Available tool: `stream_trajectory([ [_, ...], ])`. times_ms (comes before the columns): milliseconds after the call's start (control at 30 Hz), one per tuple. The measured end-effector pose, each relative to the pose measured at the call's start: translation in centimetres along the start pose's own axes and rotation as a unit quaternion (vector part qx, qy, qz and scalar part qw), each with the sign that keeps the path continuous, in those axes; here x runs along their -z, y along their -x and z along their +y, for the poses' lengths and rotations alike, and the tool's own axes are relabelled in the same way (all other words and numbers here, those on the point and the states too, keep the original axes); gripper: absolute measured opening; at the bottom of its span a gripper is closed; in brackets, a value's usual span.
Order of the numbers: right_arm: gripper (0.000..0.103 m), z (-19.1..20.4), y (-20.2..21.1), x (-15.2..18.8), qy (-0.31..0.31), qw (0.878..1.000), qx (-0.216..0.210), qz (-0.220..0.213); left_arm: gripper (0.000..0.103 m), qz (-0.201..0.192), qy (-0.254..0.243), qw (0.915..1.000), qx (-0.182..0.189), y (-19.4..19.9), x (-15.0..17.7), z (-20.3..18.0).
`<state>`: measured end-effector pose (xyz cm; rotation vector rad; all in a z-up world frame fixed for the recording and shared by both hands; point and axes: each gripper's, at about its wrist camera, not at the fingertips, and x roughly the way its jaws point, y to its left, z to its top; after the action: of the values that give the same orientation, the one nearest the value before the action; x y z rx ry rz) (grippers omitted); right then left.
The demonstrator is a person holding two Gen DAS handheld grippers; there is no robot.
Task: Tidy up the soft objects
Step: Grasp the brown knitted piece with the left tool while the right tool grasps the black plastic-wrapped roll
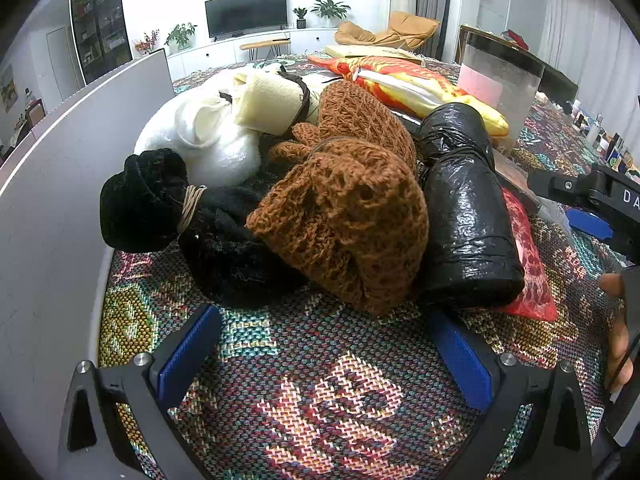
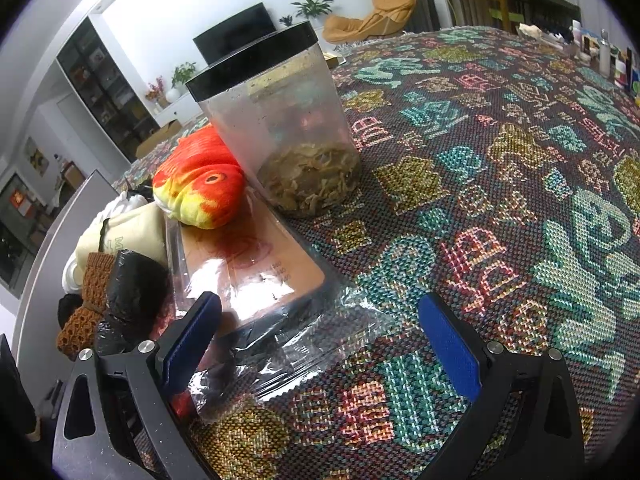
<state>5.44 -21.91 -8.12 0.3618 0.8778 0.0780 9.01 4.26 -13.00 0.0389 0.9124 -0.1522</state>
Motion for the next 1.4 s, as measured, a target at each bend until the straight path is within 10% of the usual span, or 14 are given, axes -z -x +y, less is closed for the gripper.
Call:
stream_trajectory([
  [867,0.100,-0.2,0.0,0.0,-0.001,1.000,-0.006,0.000,0.103,0.002,-0.002,1.0000,0.002,0.2,0.2,-0.1],
  [1133,0.099,1.2,3.1,-0.9,0.034,0.993,-0.097,-0.051,0.103,0.009,0.021,0.9981,0.057,4.4,3.2,1.6],
  [1267,0.099,6.5,3.2,-1.0,0.105,0.979,-0.175,-0.015,0.103,0.004,0.027,0.9973,0.069,5.8,4.3,2.0],
  [1400,0.094,10.7,-0.7,-1.2,0.151,0.972,-0.159,0.083,0.103,0.006,0.011,0.9978,0.066,6.6,4.9,1.4],
])
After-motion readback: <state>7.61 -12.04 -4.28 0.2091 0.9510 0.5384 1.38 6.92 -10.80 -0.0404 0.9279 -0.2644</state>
